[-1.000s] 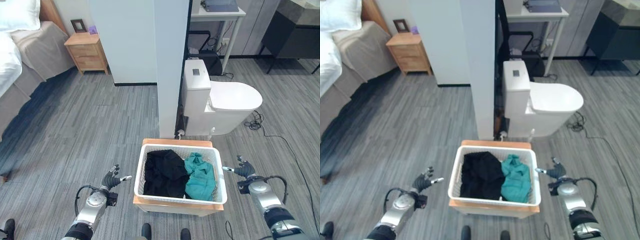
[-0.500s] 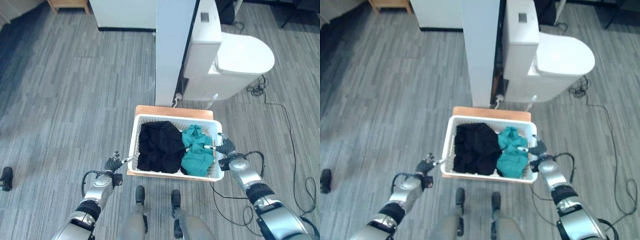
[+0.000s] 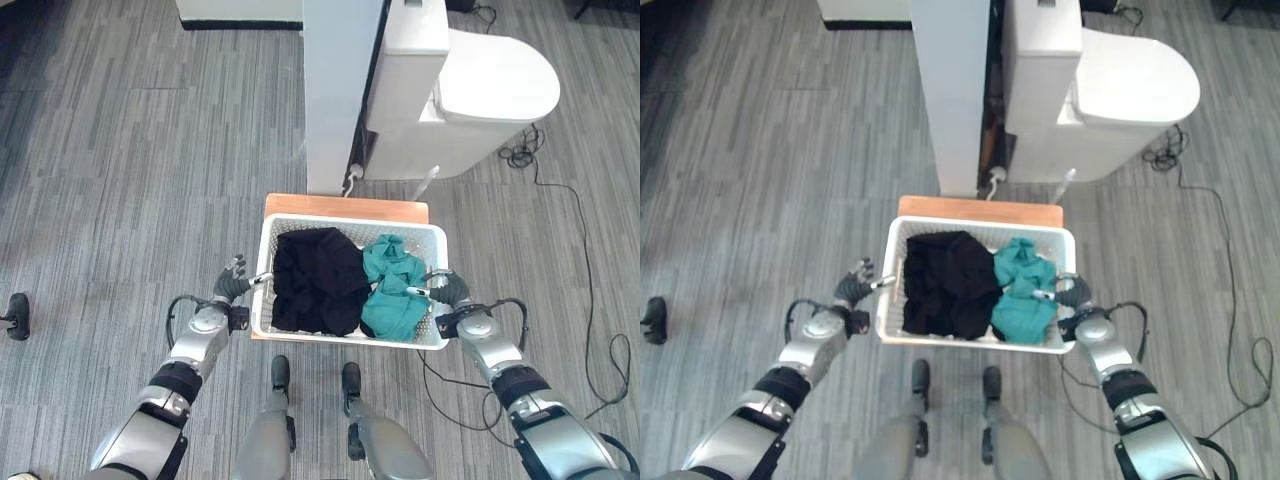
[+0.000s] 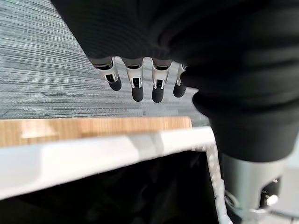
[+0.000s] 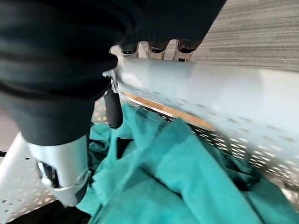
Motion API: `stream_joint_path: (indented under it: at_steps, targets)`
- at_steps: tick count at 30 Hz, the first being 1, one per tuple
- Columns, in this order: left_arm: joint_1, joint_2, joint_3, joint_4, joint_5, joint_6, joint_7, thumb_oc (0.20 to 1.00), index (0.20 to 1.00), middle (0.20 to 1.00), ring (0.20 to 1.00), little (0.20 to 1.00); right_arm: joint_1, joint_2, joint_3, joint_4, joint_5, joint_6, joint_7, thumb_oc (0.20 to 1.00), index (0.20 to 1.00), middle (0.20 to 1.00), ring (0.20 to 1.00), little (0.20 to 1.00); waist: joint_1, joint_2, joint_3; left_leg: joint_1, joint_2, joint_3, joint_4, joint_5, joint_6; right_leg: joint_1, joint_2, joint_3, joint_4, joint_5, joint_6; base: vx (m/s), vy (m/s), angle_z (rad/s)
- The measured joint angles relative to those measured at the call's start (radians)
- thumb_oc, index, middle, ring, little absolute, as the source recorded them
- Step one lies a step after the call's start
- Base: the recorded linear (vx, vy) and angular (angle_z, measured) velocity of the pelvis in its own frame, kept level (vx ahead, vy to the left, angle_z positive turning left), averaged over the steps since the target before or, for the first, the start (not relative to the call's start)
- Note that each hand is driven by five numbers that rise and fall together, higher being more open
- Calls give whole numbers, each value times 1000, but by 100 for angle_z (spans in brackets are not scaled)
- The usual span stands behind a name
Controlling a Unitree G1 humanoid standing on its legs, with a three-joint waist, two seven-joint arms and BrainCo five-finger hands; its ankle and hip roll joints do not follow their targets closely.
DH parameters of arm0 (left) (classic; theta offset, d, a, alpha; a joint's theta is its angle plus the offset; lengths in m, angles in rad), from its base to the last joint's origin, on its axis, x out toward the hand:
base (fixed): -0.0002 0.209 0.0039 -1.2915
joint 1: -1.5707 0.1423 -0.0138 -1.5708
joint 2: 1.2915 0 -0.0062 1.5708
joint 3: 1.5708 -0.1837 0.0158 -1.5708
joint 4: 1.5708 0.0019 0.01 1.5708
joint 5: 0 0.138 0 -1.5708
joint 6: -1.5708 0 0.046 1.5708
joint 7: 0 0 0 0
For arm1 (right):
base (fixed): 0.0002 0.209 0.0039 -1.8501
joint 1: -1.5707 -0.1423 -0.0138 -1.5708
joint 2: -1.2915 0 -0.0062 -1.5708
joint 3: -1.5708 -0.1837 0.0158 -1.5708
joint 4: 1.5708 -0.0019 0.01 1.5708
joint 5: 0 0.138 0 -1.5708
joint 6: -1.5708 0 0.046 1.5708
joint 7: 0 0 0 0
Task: Grab the laundry basket,head to the washer,open it,put in the laundry and shut it.
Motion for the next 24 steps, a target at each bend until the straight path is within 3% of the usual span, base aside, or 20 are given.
stream_joint_path:
  at_steps: [12,19,24]
  targets:
    - [-130,1,-165,170,54,39,-75,1000,1000,1000,1000,1000,-9,0,-5,-26,39,5,3,1000,1000,1000,1000,1000,-4,0,8,3,3,22,0,0,0,-8,2,22,0,6,2,10,-2,-5]
    - [-238,-4,-195,321,91,45,-80,1000,1000,1000,1000,1000,-46,0,14,-17,40,9,4,1000,1000,1000,1000,1000,-29,-4,10,-5,3,27,0,0,0,-19,2,27,0,11,0,4,0,-2]
    - [-280,-4,-192,331,118,47,-76,1000,1000,1000,1000,1000,-36,1,11,-37,60,6,2,1000,1000,1000,1000,1000,-37,-11,14,-7,3,27,0,-1,0,-21,2,27,0,11,0,0,0,0]
